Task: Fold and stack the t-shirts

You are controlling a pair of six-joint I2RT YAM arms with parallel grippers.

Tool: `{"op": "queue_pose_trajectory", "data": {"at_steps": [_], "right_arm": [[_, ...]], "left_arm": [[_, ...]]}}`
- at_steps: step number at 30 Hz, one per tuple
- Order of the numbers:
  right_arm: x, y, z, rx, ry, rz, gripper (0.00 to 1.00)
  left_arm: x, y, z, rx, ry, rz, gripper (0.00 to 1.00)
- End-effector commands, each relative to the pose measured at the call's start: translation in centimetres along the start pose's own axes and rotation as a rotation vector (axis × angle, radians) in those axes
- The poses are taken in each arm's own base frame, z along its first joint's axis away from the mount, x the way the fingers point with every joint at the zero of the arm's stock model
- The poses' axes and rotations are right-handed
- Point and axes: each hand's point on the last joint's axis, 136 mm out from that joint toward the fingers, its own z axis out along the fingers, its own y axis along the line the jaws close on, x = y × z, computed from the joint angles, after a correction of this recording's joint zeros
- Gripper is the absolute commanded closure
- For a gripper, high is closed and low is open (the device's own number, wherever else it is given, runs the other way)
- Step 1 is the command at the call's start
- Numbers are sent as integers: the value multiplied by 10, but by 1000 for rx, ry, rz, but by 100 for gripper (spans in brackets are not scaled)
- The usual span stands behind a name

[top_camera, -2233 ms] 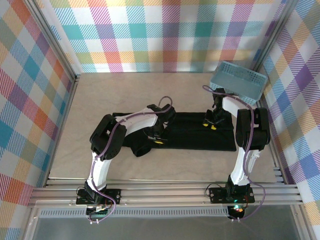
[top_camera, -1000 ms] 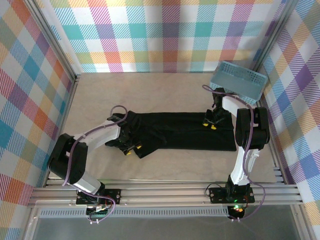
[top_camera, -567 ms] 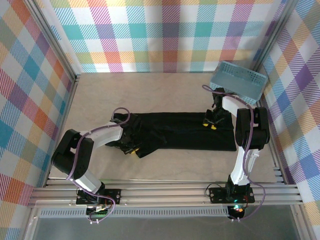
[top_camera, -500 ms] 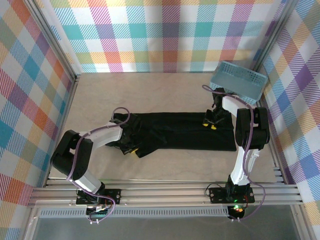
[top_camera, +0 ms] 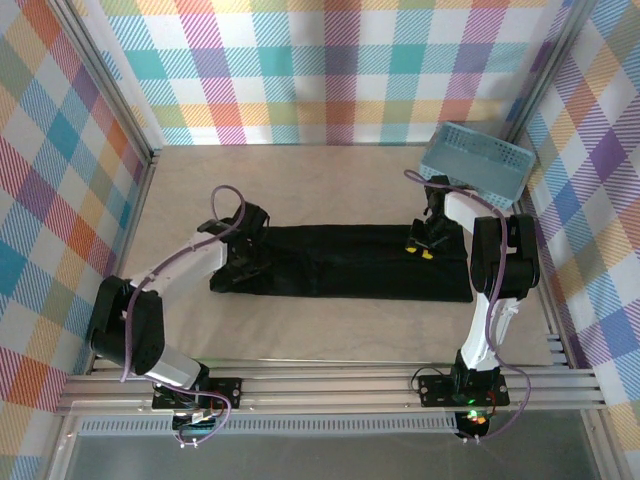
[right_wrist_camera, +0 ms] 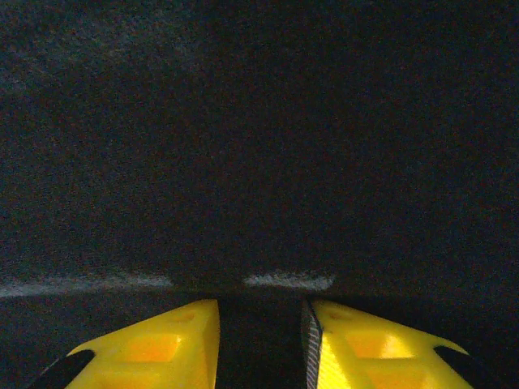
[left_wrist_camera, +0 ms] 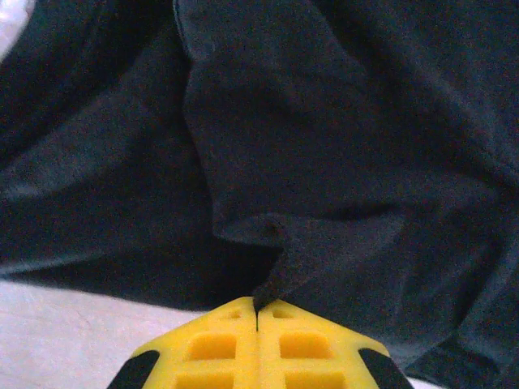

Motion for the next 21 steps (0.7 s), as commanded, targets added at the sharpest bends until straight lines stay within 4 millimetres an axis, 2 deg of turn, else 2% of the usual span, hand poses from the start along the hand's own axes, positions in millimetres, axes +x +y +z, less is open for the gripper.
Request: {"op": "queue_pose_trajectory", "data": {"at_steps": [1, 7, 12, 17, 19, 21], "right_arm": [[5, 2, 2, 0, 34, -10, 67], [4, 2, 2, -1, 34, -7, 67], [4, 2, 1, -1, 33, -3, 67], [4, 3, -1, 1, 32, -3, 67], [4, 3, -2, 1, 30, -4, 67], [2, 4, -5, 0, 24, -9, 67]], "left_arm": [[-14, 12, 6, -74, -5, 70, 100], [-37, 21, 20, -132, -23, 71, 100], [-43, 33, 34, -206, -10, 96, 100], [-46, 46, 33, -295, -4, 115, 89], [-50, 51, 24, -319, -29, 105, 77], [-55, 56, 12, -347, -65, 84, 71]]}}
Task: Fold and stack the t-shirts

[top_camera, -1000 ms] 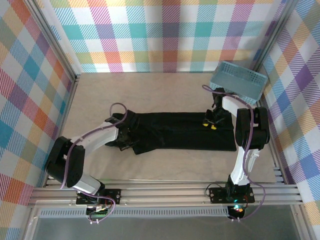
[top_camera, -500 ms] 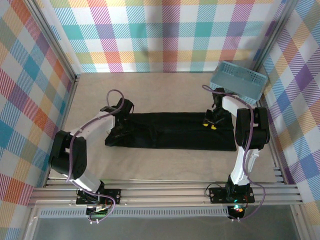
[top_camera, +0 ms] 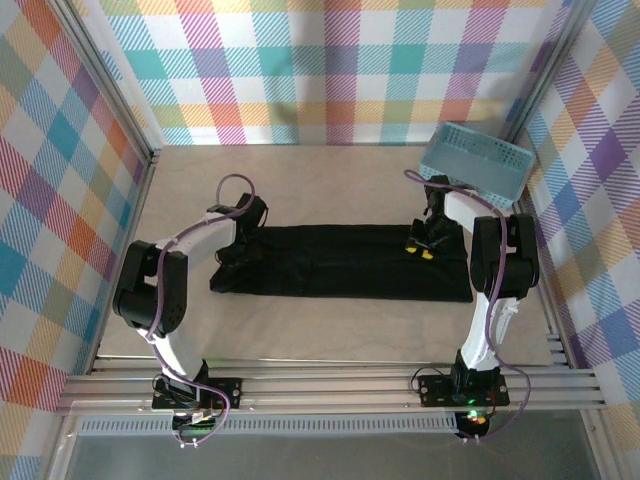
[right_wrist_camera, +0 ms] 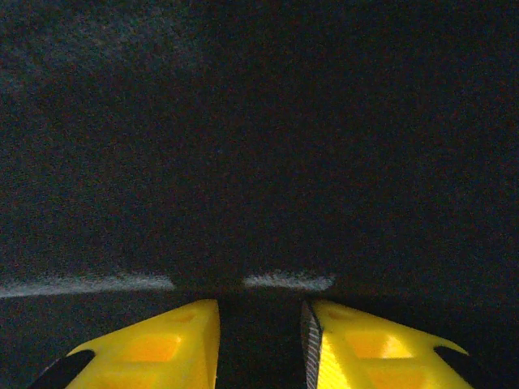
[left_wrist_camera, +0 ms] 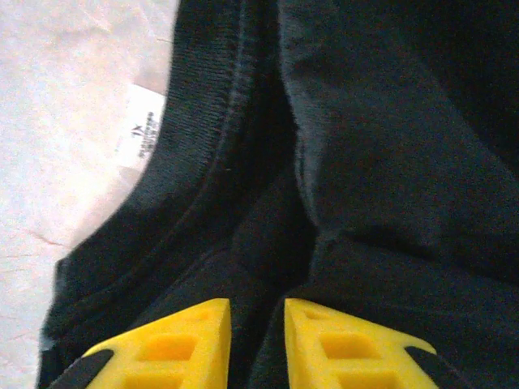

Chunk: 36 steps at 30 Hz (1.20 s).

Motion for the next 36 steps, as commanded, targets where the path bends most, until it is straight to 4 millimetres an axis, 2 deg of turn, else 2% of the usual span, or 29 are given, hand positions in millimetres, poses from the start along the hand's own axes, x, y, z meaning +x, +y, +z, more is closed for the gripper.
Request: {"op": "queue_pose_trajectory", "data": {"at_steps": [1, 3, 5, 7, 9, 11, 13, 16, 20, 22, 25, 27, 31, 33, 35, 36], "right_arm": [[1, 4, -8, -5, 10, -13, 67], [-2, 6, -16, -6, -10, -24, 67], [-7, 8, -26, -4, -39, -42, 67], [-12, 8, -36, 4, -72, -65, 67], [-17, 7, -41, 18, -94, -87, 66], [-20, 1, -40, 38, -89, -96, 66], [-23, -7, -35, 54, -70, -84, 66], [-26, -24, -28, 77, -35, -34, 66], [-28, -43, -15, 158, 21, -10, 66], [-26, -49, -9, 196, 57, 19, 66], [-13, -51, 2, 211, 151, 75, 70], [2, -46, 6, 200, 197, 108, 71], [44, -26, 8, 187, 239, 136, 70], [68, -12, 10, 155, 254, 172, 70], [97, 7, 13, 109, 269, 210, 70], [110, 16, 15, 100, 279, 215, 70]], "left_arm": [[-13, 29, -27, -95, -68, -39, 69], [-14, 38, -41, -111, -82, -80, 68], [-6, 37, -55, -68, -72, -147, 69], [6, 22, -66, 30, -41, -228, 72], [21, -4, -72, 132, 13, -312, 74], [35, -34, -67, 189, 81, -366, 77], [42, -56, -55, 211, 144, -425, 78], [39, -78, -32, 223, 192, -505, 79], [10, -90, -5, 171, 166, -498, 79], [0, -85, 9, 121, 173, -495, 79], [-21, -76, 30, 91, 173, -512, 80], [-42, -74, 42, 113, 156, -519, 80], [-106, -87, 54, 162, 106, -451, 80], [-137, -103, 57, 216, 75, -425, 80], [-169, -133, 59, 326, 45, -427, 80], [-177, -145, 62, 368, 45, -428, 80]]}}
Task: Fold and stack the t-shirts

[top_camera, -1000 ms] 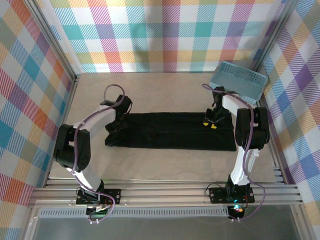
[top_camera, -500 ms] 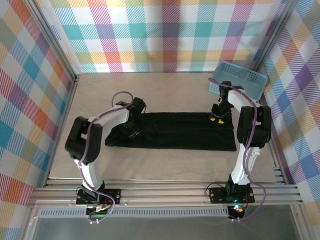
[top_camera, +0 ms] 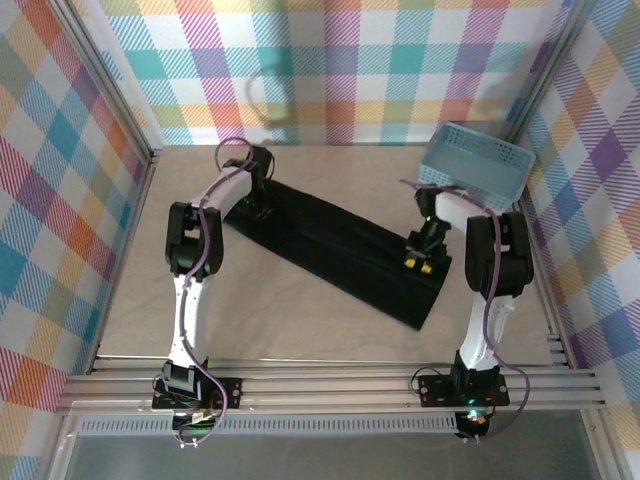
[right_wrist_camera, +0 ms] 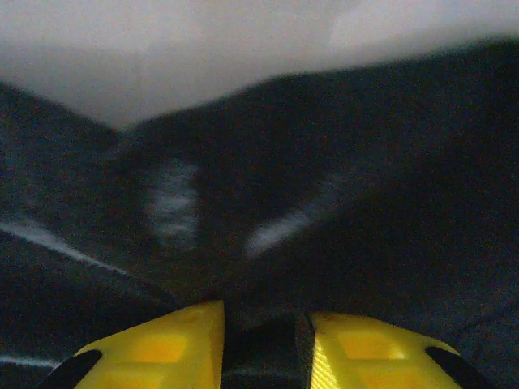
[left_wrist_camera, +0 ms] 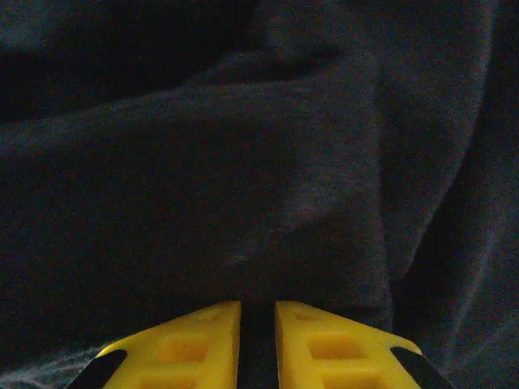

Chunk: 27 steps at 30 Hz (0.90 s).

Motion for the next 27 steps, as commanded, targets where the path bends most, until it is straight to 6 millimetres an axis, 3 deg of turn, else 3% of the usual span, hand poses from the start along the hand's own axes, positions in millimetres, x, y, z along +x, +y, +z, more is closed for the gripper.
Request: {"op": "queue_pose_trajectory", "data": {"at_steps": [1, 4, 9, 13, 18, 21, 23, 26, 27], "right_arm": [[62, 27, 17, -46, 117, 89, 70], [109, 59, 31, -78, 189, 59, 70], [167, 102, 61, -46, 276, -84, 70], [178, 128, 78, -38, 280, -112, 70], [178, 161, 70, -143, 298, -52, 69], [188, 174, 47, -240, 349, -14, 66], [192, 173, 19, -311, 366, -8, 61], [189, 154, -25, -374, 331, -45, 54], [186, 146, -36, -384, 310, -63, 52]], "left_arm": [[-13, -42, 25, 126, 19, 47, 80], [-11, -83, 41, 245, 45, 33, 80], [9, -128, 53, 386, 72, 44, 79], [23, -154, 64, 482, 79, 55, 78], [16, -174, 69, 571, 71, 47, 75], [8, -199, 29, 668, 34, 105, 64], [3, -208, -21, 681, -26, 187, 53], [9, -197, -92, 609, -82, 287, 46], [15, -188, -106, 570, -86, 317, 46]]}}
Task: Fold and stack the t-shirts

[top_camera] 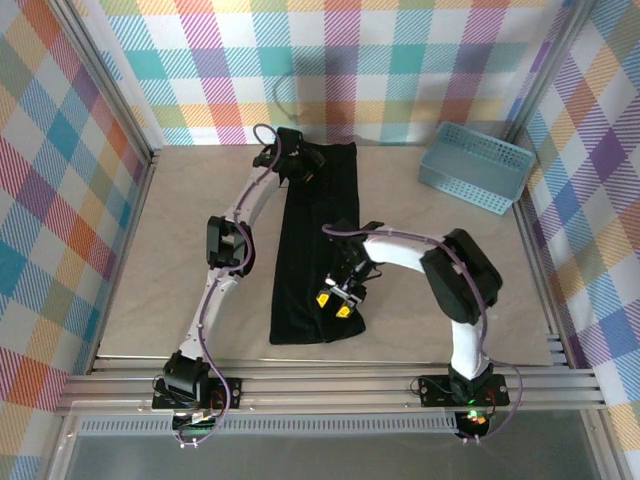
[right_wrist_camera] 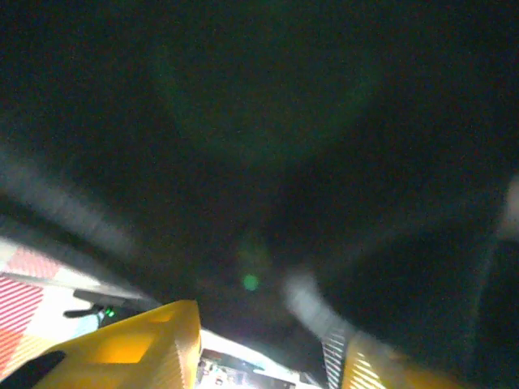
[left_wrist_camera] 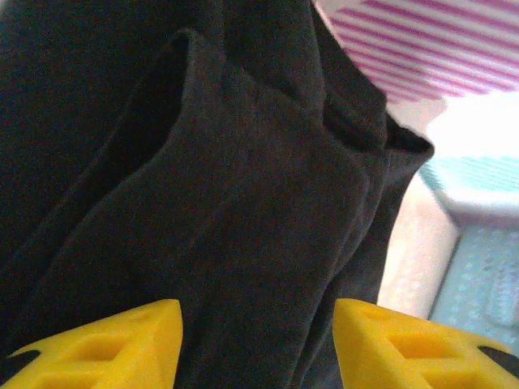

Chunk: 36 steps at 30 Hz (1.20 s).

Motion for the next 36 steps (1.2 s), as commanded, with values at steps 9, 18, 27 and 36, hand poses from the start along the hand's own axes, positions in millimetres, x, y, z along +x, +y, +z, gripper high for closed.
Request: {"op": "queue_pose_trajectory", "data": {"at_steps": [9, 18, 27, 36], "right_arm": [[12, -78, -57, 20, -99, -359, 55], [35, -93, 0, 27, 41, -326, 53], [31, -87, 23, 23, 35, -244, 56], [21, -75, 36, 19, -14, -193, 83]], "left_arm": [[155, 63, -242, -319, 263, 205, 52], [330, 202, -312, -378, 658, 58, 47], [350, 233, -289, -436, 696, 91, 51], [351, 234, -259, -422, 685, 113, 83]]}}
